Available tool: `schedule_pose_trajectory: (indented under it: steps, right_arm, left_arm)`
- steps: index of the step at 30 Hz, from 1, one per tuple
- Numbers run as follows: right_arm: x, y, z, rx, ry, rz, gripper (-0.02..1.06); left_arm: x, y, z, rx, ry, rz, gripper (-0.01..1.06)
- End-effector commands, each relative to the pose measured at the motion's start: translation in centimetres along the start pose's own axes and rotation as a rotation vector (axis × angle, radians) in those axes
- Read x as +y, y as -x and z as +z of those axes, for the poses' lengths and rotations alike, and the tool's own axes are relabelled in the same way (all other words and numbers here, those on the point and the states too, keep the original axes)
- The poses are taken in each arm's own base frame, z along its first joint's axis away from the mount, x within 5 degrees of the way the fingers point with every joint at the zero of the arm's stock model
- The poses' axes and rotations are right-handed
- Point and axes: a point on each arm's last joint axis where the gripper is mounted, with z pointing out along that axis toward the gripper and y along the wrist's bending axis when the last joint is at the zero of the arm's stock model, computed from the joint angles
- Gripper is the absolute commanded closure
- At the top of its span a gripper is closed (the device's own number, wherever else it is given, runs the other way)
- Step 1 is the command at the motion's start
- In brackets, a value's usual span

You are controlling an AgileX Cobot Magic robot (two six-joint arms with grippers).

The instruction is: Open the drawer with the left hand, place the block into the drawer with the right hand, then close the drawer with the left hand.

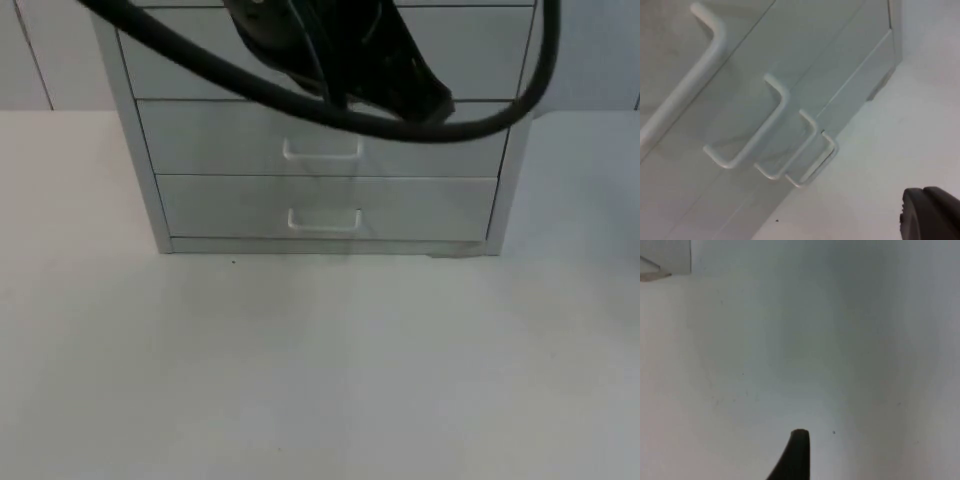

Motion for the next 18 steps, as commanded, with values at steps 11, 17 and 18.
schedule_pose_trajectory:
  steps: [11, 17, 18]
  right_arm:
    - [5.5, -0.9, -1.5, -0.047, 0.082, -0.235, 0.23]
    - [6.4, -1.5, -5.1, -0.172, 0.113, -0.296, 0.23]
    - [6.3, -1.6, -6.1, -0.207, 0.124, -0.290, 0.23]
  left_arm:
    - [1.7, -2.5, -4.8, -0.069, -0.020, -0.088, 1.05]
    - [3.8, -5.8, -7.8, -0.131, 0.006, -0.218, 1.05]
    - [4.1, -6.5, -8.6, -0.159, 0.012, -0.238, 1.05]
